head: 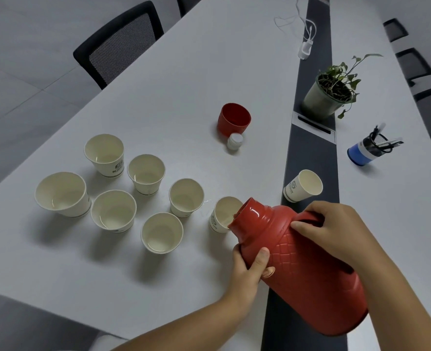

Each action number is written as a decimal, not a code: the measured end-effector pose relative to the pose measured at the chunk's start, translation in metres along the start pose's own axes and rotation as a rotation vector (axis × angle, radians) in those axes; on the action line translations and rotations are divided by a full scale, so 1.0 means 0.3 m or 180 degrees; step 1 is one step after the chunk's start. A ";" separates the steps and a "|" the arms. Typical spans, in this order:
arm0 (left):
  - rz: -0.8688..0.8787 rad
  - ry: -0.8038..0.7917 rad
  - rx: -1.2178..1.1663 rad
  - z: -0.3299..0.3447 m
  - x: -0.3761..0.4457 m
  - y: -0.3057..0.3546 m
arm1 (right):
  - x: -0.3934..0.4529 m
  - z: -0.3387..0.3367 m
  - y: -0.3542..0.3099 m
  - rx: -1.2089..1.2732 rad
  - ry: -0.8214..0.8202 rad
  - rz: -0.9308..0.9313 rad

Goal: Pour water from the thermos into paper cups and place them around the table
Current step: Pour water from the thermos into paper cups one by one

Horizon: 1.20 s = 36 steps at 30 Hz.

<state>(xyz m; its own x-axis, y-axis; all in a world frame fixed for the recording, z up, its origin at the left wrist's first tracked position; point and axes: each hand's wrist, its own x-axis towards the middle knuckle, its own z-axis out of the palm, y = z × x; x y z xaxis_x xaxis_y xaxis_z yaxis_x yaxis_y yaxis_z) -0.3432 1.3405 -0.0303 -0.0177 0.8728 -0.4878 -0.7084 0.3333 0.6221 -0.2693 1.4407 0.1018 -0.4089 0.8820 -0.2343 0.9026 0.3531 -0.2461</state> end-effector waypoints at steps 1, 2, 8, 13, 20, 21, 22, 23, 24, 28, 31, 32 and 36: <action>0.0014 -0.0009 0.0016 0.000 0.001 -0.002 | 0.001 -0.001 -0.002 -0.0006 0.0008 -0.0007; 0.0015 -0.0016 0.0031 0.000 0.001 -0.002 | 0.001 -0.002 -0.004 -0.0017 0.0018 -0.0016; 0.0008 0.0022 -0.0092 -0.001 0.007 -0.010 | 0.009 -0.009 -0.018 -0.0052 -0.0008 -0.0076; 0.0051 0.0058 -0.0132 0.002 0.008 -0.011 | 0.011 -0.012 -0.021 -0.0070 -0.0001 -0.0103; -0.0022 0.0075 -0.0140 0.002 0.012 -0.013 | 0.016 -0.008 -0.009 -0.0089 0.0027 -0.0111; -0.0009 0.0079 -0.0130 0.002 0.010 -0.011 | 0.016 -0.006 -0.006 -0.0081 0.0032 -0.0110; -0.0008 0.0094 -0.0120 0.002 0.010 -0.010 | 0.015 -0.006 -0.004 -0.0071 0.0029 -0.0109; -0.0013 0.0103 -0.0110 0.001 0.009 -0.010 | 0.013 -0.004 -0.002 -0.0059 0.0022 -0.0109; -0.0017 0.0105 -0.0087 -0.001 0.010 -0.010 | 0.011 -0.004 0.000 -0.0043 0.0013 -0.0111; -0.0016 0.0040 -0.0048 -0.006 0.009 -0.006 | -0.002 0.001 0.012 0.0101 0.0029 -0.0119; 0.0131 0.0029 0.0126 0.000 0.000 0.011 | -0.019 0.009 0.032 0.0319 0.0086 -0.0061; 0.0152 0.0023 0.0177 0.002 -0.003 0.015 | -0.028 0.011 0.043 0.0422 0.0112 -0.0015; 0.0312 0.0039 0.0443 0.009 -0.016 0.035 | -0.070 0.029 0.103 0.0897 0.0336 0.0135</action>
<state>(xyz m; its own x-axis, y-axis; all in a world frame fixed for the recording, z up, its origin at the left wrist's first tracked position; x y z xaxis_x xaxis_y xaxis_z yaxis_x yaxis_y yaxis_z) -0.3487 1.3408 -0.0198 -0.0912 0.8994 -0.4275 -0.5983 0.2937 0.7455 -0.2340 1.4303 0.0909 -0.3420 0.9269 -0.1545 0.8398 0.2277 -0.4929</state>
